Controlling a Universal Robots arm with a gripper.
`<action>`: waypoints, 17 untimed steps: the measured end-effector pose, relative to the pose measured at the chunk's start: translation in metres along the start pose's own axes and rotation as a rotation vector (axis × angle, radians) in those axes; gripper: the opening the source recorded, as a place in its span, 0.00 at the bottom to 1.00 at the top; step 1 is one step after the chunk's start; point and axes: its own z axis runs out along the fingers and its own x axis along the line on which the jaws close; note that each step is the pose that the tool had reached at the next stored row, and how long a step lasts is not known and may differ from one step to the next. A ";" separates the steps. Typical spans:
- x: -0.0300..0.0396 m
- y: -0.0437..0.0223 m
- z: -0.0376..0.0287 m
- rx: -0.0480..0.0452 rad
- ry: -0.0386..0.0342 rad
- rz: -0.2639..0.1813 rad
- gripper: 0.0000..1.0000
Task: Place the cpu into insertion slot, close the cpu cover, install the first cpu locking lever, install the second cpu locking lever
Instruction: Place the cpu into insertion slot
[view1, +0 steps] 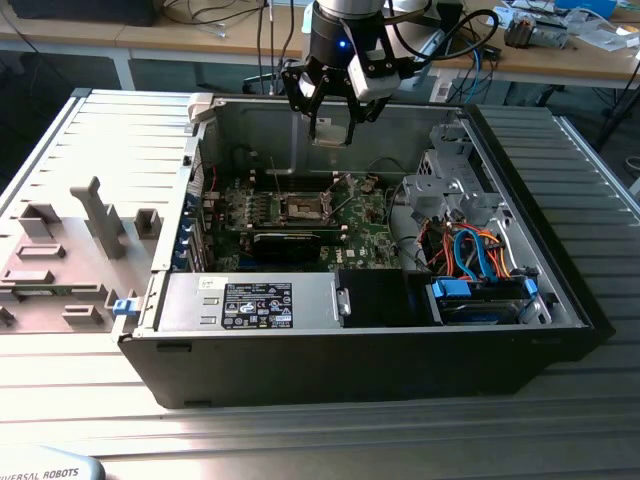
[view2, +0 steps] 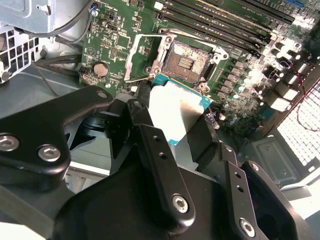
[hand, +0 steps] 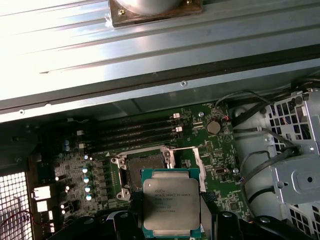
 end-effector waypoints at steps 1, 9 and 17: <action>0.0000 0.0000 0.0000 0.0001 0.0000 0.000 0.54; 0.0000 0.0000 0.0000 -0.0001 -0.0004 0.004 0.54; 0.0000 0.0000 0.0000 -0.0002 -0.0009 0.010 0.54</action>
